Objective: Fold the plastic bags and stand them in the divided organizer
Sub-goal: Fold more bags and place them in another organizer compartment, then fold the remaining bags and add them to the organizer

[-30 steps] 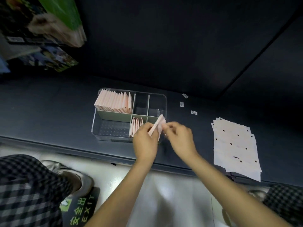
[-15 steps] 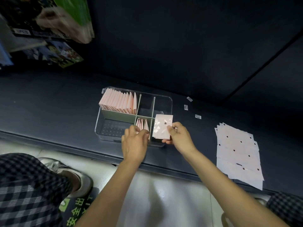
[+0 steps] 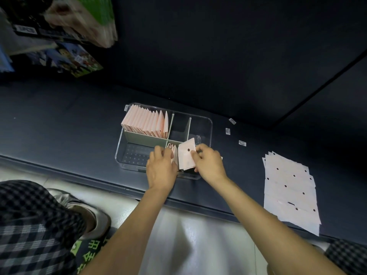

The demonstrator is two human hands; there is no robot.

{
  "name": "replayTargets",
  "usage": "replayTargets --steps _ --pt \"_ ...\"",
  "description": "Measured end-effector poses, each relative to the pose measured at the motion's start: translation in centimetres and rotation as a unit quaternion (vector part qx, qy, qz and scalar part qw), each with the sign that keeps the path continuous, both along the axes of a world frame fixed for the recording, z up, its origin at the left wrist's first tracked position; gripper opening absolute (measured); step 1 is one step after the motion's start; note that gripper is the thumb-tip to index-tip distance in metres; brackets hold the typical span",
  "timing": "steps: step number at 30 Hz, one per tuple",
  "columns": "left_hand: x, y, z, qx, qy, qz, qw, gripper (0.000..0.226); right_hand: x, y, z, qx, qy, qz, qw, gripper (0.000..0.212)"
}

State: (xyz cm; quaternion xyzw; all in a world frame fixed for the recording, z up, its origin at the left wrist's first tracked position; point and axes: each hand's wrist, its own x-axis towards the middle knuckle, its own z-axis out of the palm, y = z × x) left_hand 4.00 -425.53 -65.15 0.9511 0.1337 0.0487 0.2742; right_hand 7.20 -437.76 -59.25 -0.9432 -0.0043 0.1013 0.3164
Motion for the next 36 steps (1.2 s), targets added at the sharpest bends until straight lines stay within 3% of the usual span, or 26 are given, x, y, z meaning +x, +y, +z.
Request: replayTargets --steps 5,10,16,22,26,28,30,34,36 --pt "-0.1 0.3 0.1 -0.061 -0.031 0.01 0.998 0.016 0.4 1.9 -0.8 -0.165 -0.05 0.049 0.984 0.018" --pt "-0.5 0.3 0.0 -0.089 -0.053 0.003 0.995 0.017 0.5 4.1 -1.4 -0.213 -0.028 0.06 0.975 0.02" --pt "-0.8 0.2 0.0 -0.139 -0.074 0.023 0.987 0.014 -0.1 4.5 -2.5 -0.174 0.041 0.036 0.983 0.035" --pt "-1.5 0.2 -0.4 -0.108 -0.099 -0.026 0.989 0.021 0.1 4.1 -2.5 -0.135 0.043 -0.051 0.989 0.022" --pt "-1.8 0.3 -0.7 -0.054 -0.086 -0.056 0.993 0.026 0.1 2.8 -2.5 -0.01 0.093 -0.03 0.995 0.022" --pt "-1.7 0.2 -0.7 -0.033 -0.07 -0.064 0.995 0.025 -0.5 1.1 -2.2 0.065 0.096 0.003 0.993 0.02" --pt "-1.6 -0.1 -0.5 -0.018 -0.055 -0.056 0.997 0.022 -1.4 -2.0 -2.2 0.089 0.043 -0.005 0.995 0.017" --pt "-1.7 -1.9 0.6 0.026 -0.132 -0.034 0.99 0.011 -3.8 -12.7 -3.0 -0.022 -0.067 -0.055 0.996 0.018" --pt "-1.9 -4.0 1.4 0.037 -0.2 -0.115 0.972 0.012 -5.1 -18.9 -3.8 -0.104 -0.047 -0.085 0.99 0.028"
